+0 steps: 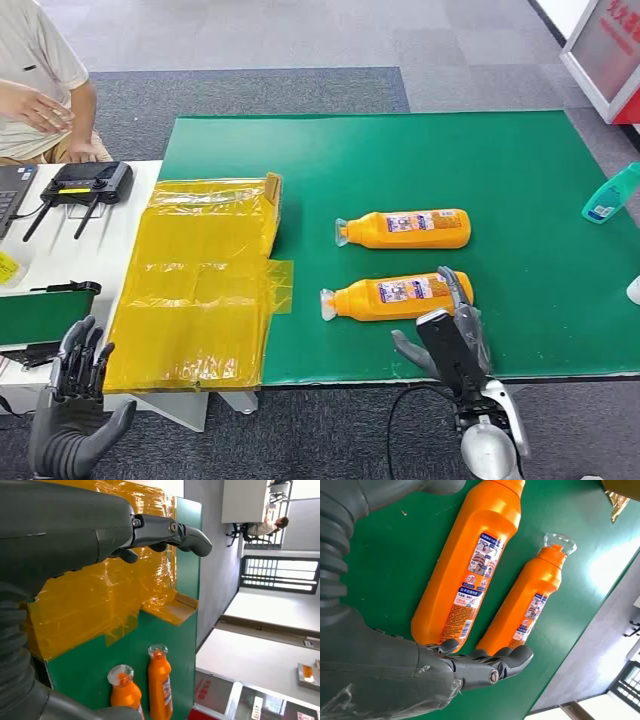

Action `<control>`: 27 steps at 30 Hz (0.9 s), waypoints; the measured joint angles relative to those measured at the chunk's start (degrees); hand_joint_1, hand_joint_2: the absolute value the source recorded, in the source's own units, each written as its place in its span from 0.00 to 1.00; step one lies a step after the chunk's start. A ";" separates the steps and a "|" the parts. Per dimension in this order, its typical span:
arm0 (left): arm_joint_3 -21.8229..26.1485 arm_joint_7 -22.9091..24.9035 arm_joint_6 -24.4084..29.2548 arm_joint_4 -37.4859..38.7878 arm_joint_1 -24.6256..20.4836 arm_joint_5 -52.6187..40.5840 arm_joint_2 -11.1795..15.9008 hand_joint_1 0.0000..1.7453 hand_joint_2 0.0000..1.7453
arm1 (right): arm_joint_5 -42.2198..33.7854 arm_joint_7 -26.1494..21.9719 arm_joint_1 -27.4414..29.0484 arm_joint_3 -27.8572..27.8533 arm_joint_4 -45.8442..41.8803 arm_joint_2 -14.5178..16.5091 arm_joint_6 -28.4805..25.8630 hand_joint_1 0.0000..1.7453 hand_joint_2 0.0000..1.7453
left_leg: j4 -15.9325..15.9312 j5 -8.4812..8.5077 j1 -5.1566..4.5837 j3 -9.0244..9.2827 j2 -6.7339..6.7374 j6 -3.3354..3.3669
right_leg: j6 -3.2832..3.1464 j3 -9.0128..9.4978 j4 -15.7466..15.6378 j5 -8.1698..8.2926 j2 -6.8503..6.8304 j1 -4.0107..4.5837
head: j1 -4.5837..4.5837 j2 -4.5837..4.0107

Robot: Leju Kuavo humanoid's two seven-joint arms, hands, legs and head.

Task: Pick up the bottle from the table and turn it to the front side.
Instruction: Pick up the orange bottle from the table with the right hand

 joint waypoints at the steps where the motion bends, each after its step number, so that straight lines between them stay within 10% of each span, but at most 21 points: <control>1: 0.00 0.07 -0.49 0.04 0.00 0.73 0.00 0.00 1.00 | 0.99 0.18 -0.07 0.13 0.03 -0.16 -0.17 0.00 1.00 | 0.00 0.00 0.00 0.00 0.00 0.00 | 0.00 0.00 0.00 0.00 0.00 0.00 | 0.00 0.00; 13: -0.01 0.37 -5.29 1.72 -1.07 4.85 0.04 0.00 1.00 | 39.02 9.74 -7.64 12.01 5.84 -9.32 -9.80 0.00 1.00 | 0.00 0.04 0.00 0.02 0.01 -0.01 | 0.00 0.01 0.00 0.05 0.00 -0.01 | 0.00 0.00; 27: -0.73 -0.25 -4.86 3.11 -1.46 5.57 0.61 0.00 1.00 | 38.07 11.83 -14.34 21.01 13.39 -14.78 -7.03 0.00 1.00 | 0.00 0.05 0.00 0.00 0.00 -0.01 | 0.00 0.00 0.00 0.05 0.00 0.00 | 0.00 0.00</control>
